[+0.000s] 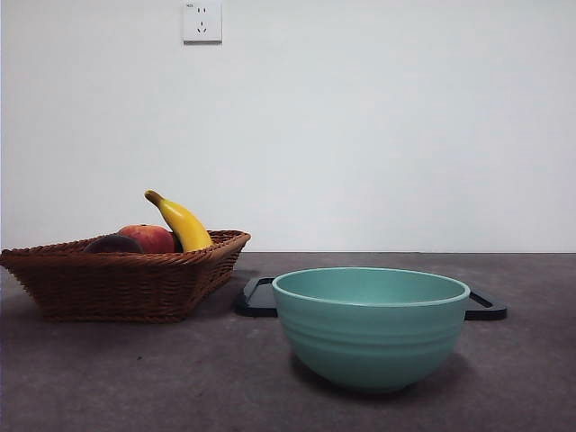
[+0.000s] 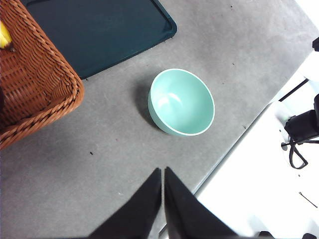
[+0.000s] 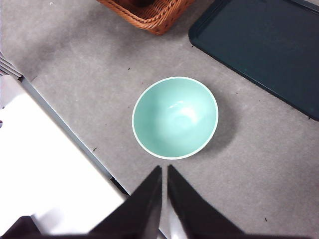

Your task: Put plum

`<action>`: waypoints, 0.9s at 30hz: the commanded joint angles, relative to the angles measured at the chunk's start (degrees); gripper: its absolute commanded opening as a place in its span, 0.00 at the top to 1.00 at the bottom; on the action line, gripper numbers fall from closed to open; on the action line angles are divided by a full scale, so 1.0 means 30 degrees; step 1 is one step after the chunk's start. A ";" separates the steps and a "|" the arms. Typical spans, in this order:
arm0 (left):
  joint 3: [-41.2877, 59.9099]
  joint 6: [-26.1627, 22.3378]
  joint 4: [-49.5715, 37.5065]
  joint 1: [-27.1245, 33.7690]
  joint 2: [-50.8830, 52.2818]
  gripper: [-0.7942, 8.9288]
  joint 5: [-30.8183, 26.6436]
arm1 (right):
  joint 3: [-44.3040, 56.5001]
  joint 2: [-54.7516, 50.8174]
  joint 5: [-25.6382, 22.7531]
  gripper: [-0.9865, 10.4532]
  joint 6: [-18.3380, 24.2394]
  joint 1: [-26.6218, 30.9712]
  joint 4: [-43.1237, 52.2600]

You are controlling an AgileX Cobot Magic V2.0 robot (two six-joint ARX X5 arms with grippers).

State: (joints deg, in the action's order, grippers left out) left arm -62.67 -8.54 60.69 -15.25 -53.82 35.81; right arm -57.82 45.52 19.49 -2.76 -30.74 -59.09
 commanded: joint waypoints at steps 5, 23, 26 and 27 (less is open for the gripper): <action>-0.0204 -0.0357 -0.0080 -0.0066 -0.0095 0.91 0.0080 | -0.0313 0.0146 0.0000 0.91 0.0146 -0.0117 0.0153; 0.0000 -0.1996 -0.5129 0.1406 0.2543 0.91 -0.0576 | -0.0313 0.0138 0.0007 0.91 0.0146 -0.0117 0.0175; 0.0969 -0.1960 -0.9384 0.2703 0.4197 0.91 -0.1311 | -0.0321 0.0138 0.0007 0.91 0.0146 -0.0117 0.0175; 0.1603 -0.1923 -1.0826 0.3133 0.4889 0.91 -0.1836 | -0.0321 0.0146 0.0000 0.91 0.0146 -0.0117 0.0175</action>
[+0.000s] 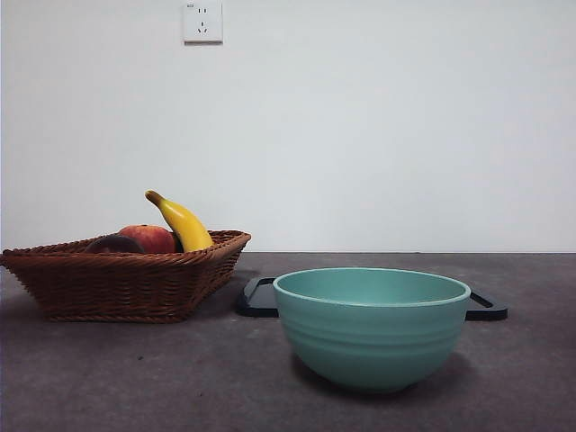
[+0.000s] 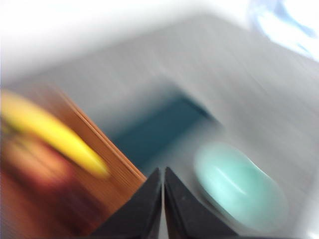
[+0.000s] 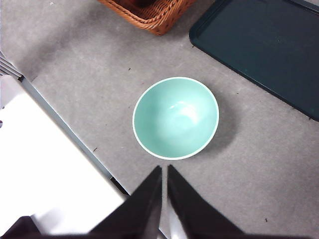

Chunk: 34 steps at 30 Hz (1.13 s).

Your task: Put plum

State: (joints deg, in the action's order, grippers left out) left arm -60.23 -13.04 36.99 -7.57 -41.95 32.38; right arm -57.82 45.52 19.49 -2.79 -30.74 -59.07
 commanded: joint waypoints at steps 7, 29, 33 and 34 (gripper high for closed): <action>0.6892 -0.0328 -0.9406 0.2390 0.5625 0.91 -0.5151 | -0.0321 0.0146 0.0007 0.91 0.0153 -0.0117 0.0168; 1.8112 0.2251 -1.0448 0.3577 1.3449 0.91 -0.8728 | -0.0321 0.0146 0.0007 0.91 0.0153 -0.0117 0.0168; 1.8819 0.2259 -1.0200 0.3577 1.3930 0.91 -0.8743 | -0.0321 0.0146 0.0007 0.91 0.0153 -0.0117 0.0175; 1.8965 0.2295 -1.0178 0.3577 1.3930 0.91 -0.8743 | -0.0321 0.0146 0.0000 0.91 0.0153 -0.0117 0.0168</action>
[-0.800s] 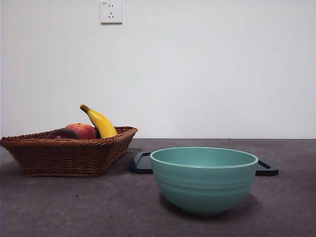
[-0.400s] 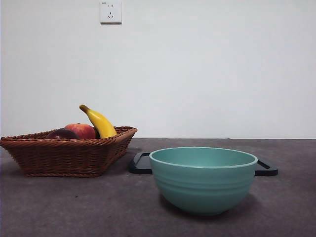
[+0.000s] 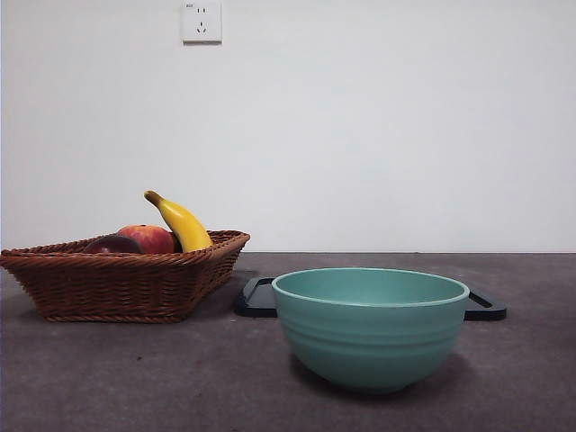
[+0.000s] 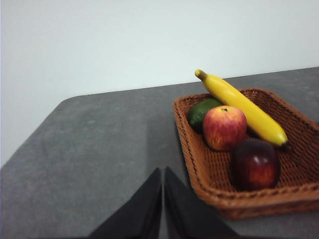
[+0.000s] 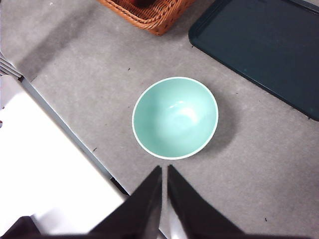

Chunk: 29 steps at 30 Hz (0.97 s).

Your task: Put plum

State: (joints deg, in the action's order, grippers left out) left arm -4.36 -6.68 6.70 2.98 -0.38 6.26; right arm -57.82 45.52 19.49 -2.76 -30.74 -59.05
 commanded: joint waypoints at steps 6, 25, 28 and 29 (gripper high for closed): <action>0.0984 0.0634 0.0080 0.0058 0.0073 0.91 -0.0036 | -0.0321 0.0146 0.0007 0.91 0.0146 -0.0117 0.0168; 0.1231 0.0969 0.1282 0.0051 0.0066 0.91 -0.0044 | -0.0321 0.0146 0.0007 0.91 0.0146 -0.0117 0.0189; 0.1231 0.0969 0.1282 0.0051 0.0066 0.91 -0.0044 | -0.0321 0.0138 0.0007 0.91 0.0146 -0.0117 0.0189; 0.1231 0.0969 0.1282 0.0058 0.0066 0.91 -0.0044 | -0.0321 0.0146 0.0007 0.91 0.0146 -0.0117 0.0189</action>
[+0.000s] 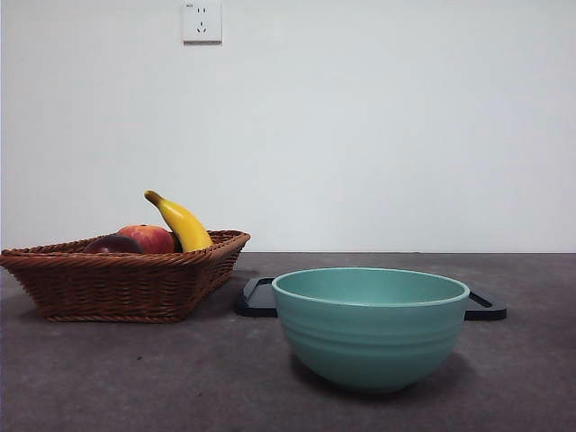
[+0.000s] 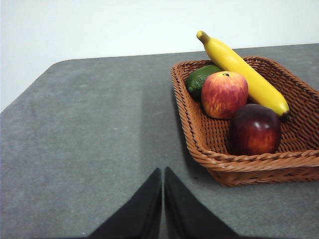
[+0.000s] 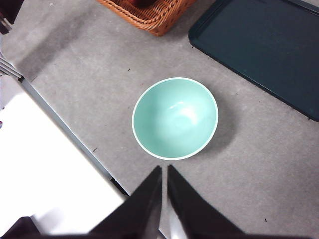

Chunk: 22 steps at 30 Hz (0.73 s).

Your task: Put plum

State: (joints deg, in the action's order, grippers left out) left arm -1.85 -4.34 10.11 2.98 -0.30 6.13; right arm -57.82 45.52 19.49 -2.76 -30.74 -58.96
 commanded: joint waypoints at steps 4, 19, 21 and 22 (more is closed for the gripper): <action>0.0393 0.0189 0.0146 0.0051 0.0036 0.91 0.0000 | -0.0321 0.0138 0.0000 0.91 0.0146 -0.0117 0.0160; 0.0393 0.0189 0.0146 0.0058 0.0036 0.91 0.0000 | -0.0321 0.0124 -0.0015 0.91 0.0612 -0.0073 0.0284; 0.0393 0.0189 0.0146 0.0051 0.0036 0.91 0.0000 | -0.0321 0.0102 -0.0379 0.91 0.1151 0.0313 0.0379; 0.0393 0.0189 0.0146 0.0051 0.0036 0.91 0.0000 | -0.0284 0.0036 -0.0699 0.91 0.1392 0.0656 0.0656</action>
State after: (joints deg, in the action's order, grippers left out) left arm -1.85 -4.34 10.09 2.98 -0.30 6.13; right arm -57.82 45.43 18.02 -0.67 -29.12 -57.87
